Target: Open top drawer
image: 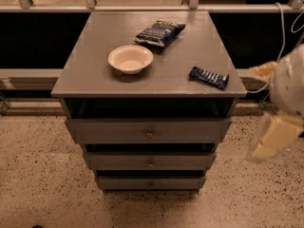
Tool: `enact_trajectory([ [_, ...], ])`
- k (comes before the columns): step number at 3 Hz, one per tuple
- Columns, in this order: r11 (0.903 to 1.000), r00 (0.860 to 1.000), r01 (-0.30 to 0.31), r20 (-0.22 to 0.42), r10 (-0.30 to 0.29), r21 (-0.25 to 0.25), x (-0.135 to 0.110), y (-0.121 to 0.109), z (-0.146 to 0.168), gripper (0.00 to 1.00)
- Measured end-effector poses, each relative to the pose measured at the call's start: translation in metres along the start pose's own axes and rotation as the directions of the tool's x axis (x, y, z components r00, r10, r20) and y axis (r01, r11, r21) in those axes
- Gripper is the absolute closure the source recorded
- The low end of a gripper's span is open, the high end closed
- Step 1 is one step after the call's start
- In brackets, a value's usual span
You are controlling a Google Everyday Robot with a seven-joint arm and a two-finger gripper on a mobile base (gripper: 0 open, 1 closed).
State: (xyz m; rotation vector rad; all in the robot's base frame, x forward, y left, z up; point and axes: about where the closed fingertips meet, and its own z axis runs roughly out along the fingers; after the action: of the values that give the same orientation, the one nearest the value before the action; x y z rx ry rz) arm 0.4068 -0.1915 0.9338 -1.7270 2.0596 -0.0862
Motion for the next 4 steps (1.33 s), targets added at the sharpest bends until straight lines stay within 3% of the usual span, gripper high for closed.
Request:
enact_trajectory([
  [1,0.9999,0.999,-0.009,0.047,0.010,-0.009,0.011,0.015,0.023,0.00],
  [2,0.9996,1.000,0.014,0.025,-0.014,-0.023,0.000,0.006,0.037,0.00],
  [3,0.9997,0.999,0.019,0.028,-0.019,-0.014,-0.007,0.025,0.092,0.00],
  [4,0.9980,0.997,0.050,0.055,-0.052,0.038,-0.009,0.030,0.129,0.00],
])
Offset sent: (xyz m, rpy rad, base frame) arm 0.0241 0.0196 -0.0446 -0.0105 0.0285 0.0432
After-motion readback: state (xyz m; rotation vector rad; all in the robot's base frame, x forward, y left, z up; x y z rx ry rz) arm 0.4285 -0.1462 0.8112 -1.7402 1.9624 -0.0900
